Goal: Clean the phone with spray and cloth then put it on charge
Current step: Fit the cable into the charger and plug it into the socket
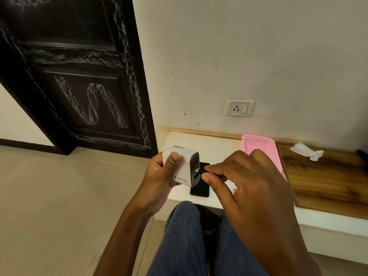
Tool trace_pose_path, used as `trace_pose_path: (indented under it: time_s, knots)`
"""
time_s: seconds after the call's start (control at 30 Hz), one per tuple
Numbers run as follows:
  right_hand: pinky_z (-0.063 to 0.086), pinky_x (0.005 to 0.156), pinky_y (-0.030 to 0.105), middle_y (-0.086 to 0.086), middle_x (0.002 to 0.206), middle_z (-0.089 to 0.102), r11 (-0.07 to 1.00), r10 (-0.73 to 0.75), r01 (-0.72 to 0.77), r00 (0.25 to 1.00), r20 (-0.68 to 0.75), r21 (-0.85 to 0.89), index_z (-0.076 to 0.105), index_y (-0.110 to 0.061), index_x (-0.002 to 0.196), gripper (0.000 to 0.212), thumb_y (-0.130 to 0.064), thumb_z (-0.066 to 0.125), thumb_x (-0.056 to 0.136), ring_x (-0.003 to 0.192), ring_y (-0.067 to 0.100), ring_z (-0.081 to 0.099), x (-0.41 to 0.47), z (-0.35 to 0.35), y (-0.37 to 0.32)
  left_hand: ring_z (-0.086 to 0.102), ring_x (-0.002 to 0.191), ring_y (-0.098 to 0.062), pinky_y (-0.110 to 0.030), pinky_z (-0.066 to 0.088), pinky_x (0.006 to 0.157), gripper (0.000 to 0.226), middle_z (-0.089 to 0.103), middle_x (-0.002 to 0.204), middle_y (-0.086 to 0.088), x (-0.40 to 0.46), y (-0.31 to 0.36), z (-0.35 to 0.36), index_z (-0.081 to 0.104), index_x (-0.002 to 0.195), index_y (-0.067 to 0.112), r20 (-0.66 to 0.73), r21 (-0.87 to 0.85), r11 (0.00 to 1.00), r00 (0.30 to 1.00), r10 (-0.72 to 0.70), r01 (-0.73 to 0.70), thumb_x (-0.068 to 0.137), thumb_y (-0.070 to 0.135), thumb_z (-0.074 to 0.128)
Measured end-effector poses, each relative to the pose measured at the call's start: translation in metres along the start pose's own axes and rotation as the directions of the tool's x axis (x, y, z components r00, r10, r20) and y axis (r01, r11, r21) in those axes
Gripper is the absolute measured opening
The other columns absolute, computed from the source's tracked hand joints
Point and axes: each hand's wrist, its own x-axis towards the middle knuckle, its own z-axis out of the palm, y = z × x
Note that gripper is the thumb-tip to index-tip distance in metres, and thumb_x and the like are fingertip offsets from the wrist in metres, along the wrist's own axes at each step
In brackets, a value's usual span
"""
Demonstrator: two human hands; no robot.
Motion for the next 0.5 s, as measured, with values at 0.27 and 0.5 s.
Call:
trace_pose_path:
  time_s: [0.27, 0.5]
  knots:
    - [0.037, 0.059, 0.017, 0.002, 0.068, 0.071, 1.000, -0.001, 0.003, 0.998, -0.055, 0.030, 0.074, -0.010, 0.071, 0.012, -0.017, 0.081, 0.065, 0.069, 0.008, 0.055, -0.006, 0.016, 0.006, 0.069, 0.063, -0.006, -0.019, 0.056, 0.054, 0.074, 0.071, 0.065, 0.007, 0.001, -0.006, 0.005, 0.073, 0.075, 0.023, -0.035, 0.023, 0.999, 0.999, -0.027, 0.027, 0.020, 0.071, 0.083]
    - [0.040, 0.061, 0.022, 0.003, 0.072, 0.070, 0.998, 0.031, -0.028, 0.998, -0.051, 0.054, 0.072, -0.010, 0.074, 0.012, -0.021, 0.067, 0.074, 0.066, 0.021, 0.059, -0.002, 0.014, 0.009, 0.069, 0.063, -0.004, -0.019, 0.055, 0.054, 0.061, 0.071, 0.064, 0.010, 0.004, -0.007, 0.012, 0.076, 0.069, 0.035, -0.027, 0.091, 0.995, 0.999, -0.036, 0.039, 0.024, 0.076, 0.079]
